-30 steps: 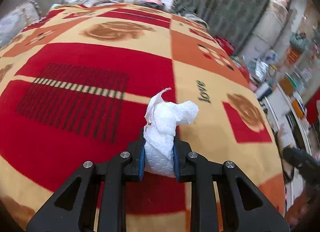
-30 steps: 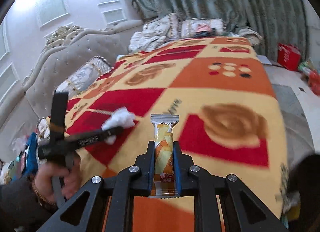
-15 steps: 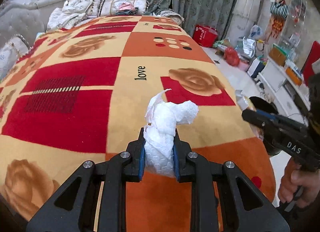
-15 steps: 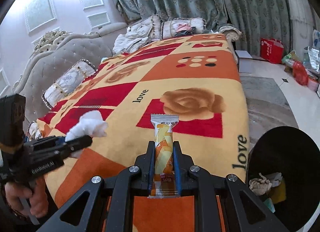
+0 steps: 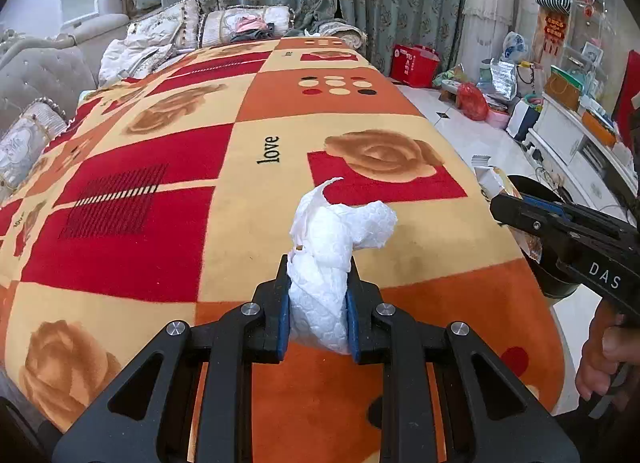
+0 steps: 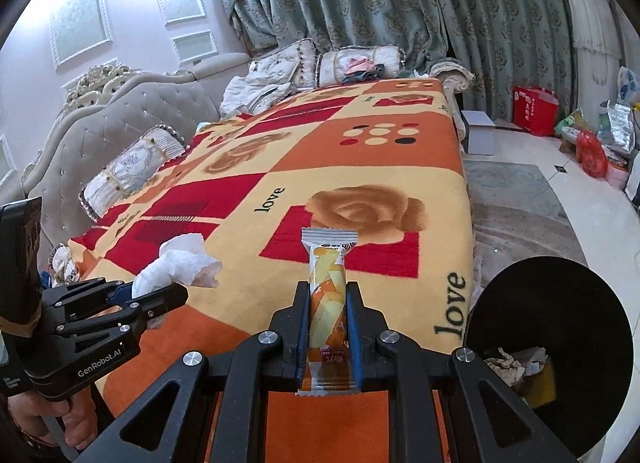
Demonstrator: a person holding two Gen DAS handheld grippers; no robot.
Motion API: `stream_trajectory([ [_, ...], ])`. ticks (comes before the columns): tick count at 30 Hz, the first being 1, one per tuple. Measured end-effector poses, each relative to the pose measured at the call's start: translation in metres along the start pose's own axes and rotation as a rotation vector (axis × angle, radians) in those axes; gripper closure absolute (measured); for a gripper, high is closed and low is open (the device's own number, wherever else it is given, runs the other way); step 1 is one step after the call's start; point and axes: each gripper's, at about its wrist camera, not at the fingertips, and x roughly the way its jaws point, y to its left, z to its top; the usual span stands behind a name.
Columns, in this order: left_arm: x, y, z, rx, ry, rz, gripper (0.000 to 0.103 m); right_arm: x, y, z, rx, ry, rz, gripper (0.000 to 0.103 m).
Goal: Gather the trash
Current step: 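Carry the white tissue and snack bar wrapper over the black bin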
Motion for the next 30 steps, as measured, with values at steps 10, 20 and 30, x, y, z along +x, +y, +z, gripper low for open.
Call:
stream_trajectory([
  [10, 0.005, 0.001, -0.002, 0.0, 0.009, 0.008, 0.083, 0.0, -0.006, 0.002, 0.011, 0.0, -0.009, 0.087],
  [20, 0.011, -0.001, 0.002, 0.003, 0.009, 0.002, 0.083, -0.001, -0.017, 0.003, 0.034, -0.002, -0.033, 0.087],
  [30, 0.009, -0.053, 0.036, 0.081, 0.009, -0.26, 0.083, -0.025, -0.087, 0.003, 0.238, -0.031, -0.181, 0.087],
])
